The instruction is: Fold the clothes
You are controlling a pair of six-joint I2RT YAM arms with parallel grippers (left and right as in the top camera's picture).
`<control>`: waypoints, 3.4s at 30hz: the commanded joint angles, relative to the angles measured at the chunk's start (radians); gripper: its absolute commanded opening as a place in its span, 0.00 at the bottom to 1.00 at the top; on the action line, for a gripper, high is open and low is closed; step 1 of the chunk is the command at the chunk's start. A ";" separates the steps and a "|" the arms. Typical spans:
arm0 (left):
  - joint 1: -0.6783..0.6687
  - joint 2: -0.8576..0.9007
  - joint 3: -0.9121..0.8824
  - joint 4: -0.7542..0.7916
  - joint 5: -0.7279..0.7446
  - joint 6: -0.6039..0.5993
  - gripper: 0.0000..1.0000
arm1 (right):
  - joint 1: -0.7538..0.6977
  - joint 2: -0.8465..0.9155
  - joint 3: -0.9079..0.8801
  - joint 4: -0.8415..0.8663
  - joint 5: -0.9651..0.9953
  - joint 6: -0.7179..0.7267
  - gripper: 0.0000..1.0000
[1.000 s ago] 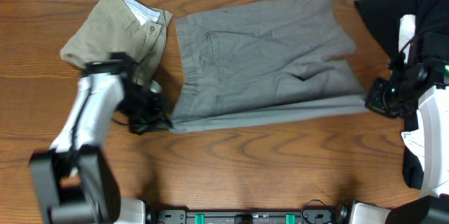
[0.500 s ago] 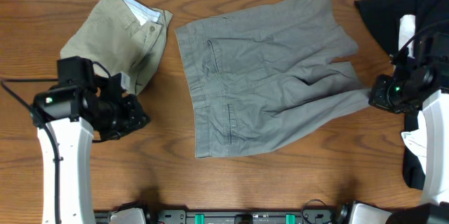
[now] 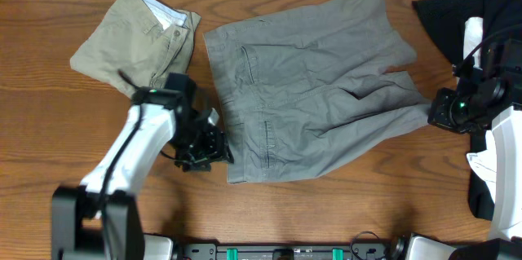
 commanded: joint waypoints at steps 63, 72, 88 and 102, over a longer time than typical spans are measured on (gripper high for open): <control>0.242 -0.674 0.129 -0.169 0.002 0.137 0.06 | -0.031 -0.302 0.197 0.166 0.029 0.111 0.01; 0.242 -0.564 0.128 -0.166 -0.060 0.145 0.06 | 0.026 -0.121 0.190 0.210 0.025 0.111 0.01; 0.190 -0.462 0.128 -0.154 -0.080 0.166 0.06 | 0.037 0.072 0.166 -0.037 -0.058 0.049 0.46; 0.190 -0.462 0.128 -0.105 -0.095 0.163 0.07 | 0.166 0.091 -0.275 -0.034 -0.165 -0.019 0.56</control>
